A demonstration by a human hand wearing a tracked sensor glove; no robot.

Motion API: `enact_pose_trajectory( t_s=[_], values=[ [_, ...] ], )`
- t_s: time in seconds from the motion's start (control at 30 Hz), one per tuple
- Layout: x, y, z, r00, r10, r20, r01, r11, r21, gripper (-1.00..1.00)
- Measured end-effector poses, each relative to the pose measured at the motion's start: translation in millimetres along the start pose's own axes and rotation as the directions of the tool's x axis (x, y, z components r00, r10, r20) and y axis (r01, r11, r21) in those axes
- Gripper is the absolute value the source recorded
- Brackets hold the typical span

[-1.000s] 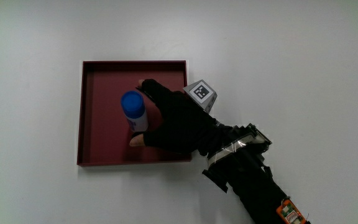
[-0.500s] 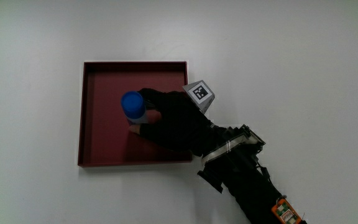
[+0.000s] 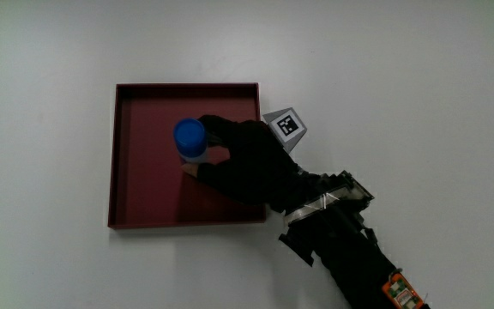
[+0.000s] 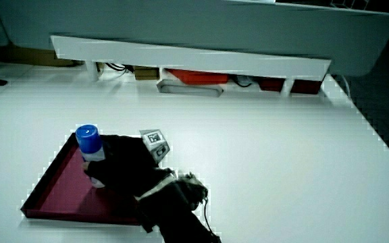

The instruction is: Pick glue from plate

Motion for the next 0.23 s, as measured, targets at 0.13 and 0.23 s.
enact_pose_trajectory(
  t_s=[0.13,0.23],
  values=[
    [-16.6,-7.0,11.0,0.998,0.009,-0.060,-0.009,0.9999,0.006,1.00],
    [-26.4,-14.8,23.5,0.996,0.006,-0.088,-0.004,0.9997,0.024,1.00]
  ],
)
